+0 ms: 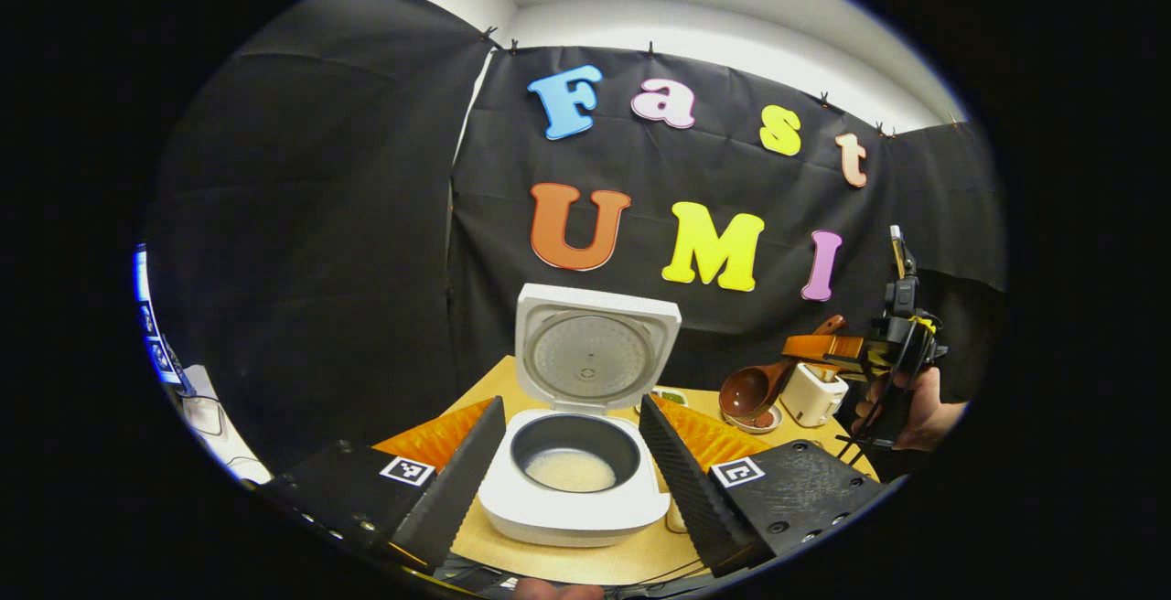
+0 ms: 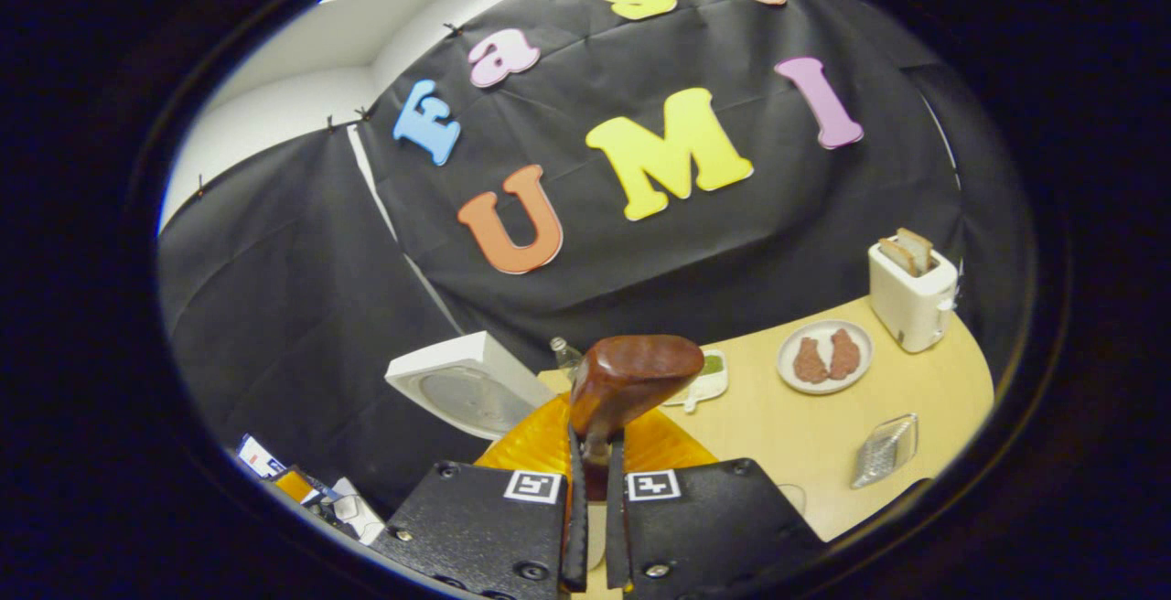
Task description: Close the left gripper, press the button to open the rice cooker; take a wooden spoon from the chopstick holder with the right hand, scoop a spoonful of rice and pour it into the rice cooker, then put the wooden spoon back into the chopstick holder.
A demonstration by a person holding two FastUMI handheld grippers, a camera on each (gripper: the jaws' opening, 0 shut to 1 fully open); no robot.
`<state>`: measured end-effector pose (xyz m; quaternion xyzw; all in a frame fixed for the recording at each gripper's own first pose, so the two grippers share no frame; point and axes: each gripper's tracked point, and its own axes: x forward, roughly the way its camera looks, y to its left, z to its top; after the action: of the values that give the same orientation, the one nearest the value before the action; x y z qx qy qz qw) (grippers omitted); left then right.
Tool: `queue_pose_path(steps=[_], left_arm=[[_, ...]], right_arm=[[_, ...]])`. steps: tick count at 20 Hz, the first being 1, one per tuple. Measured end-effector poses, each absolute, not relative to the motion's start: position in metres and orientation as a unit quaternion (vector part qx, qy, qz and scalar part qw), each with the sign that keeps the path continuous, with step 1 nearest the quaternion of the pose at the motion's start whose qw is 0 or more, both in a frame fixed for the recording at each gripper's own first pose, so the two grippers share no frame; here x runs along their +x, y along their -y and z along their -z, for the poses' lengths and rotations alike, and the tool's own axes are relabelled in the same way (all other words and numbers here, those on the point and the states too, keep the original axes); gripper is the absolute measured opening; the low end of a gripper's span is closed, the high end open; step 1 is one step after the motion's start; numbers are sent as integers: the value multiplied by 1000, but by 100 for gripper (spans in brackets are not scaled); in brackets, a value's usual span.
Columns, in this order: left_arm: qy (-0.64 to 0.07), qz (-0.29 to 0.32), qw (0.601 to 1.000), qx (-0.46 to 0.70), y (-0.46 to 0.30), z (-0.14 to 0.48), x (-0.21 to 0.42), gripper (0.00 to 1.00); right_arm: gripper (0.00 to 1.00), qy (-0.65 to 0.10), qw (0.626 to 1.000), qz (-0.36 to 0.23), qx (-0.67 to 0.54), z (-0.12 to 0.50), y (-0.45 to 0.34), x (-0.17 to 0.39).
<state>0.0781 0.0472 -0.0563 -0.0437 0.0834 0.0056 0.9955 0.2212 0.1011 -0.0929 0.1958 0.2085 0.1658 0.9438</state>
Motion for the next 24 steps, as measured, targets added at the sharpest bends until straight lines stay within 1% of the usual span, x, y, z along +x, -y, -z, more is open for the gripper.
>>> queue_pose_path(steps=[5, 8, 12, 15, 21, 22, 23, 24], left_arm=[[-85, 10, 996, -35, -10, 59, 107, 95], [-88, 13, 995, -35, 6, 60, 116, 95], [-99, 17, 994, -36, 30, 64, 126, 95], [-105, 23, 994, -29, 42, 63, 130, 95], [-114, 10, 993, -23, 49, 64, 136, 95], [-117, 9, 993, -23, 49, 65, 136, 95], [-119, 8, 993, -24, 50, 65, 137, 95], [-122, 7, 992, -24, 50, 67, 137, 95]], right_arm=[[13, -210, 954, -86, 194, 108, 10, 224], [13, -224, 956, -42, 186, 130, 66, 226], [13, -249, 953, 2, 171, 172, 119, 234], [13, -265, 949, 16, 168, 200, 137, 238], [13, -295, 942, 32, 155, 254, 158, 244], [19, -299, 941, 34, 154, 262, 160, 244], [14, -304, 939, 36, 155, 270, 161, 246], [14, -308, 938, 37, 155, 280, 162, 246]])
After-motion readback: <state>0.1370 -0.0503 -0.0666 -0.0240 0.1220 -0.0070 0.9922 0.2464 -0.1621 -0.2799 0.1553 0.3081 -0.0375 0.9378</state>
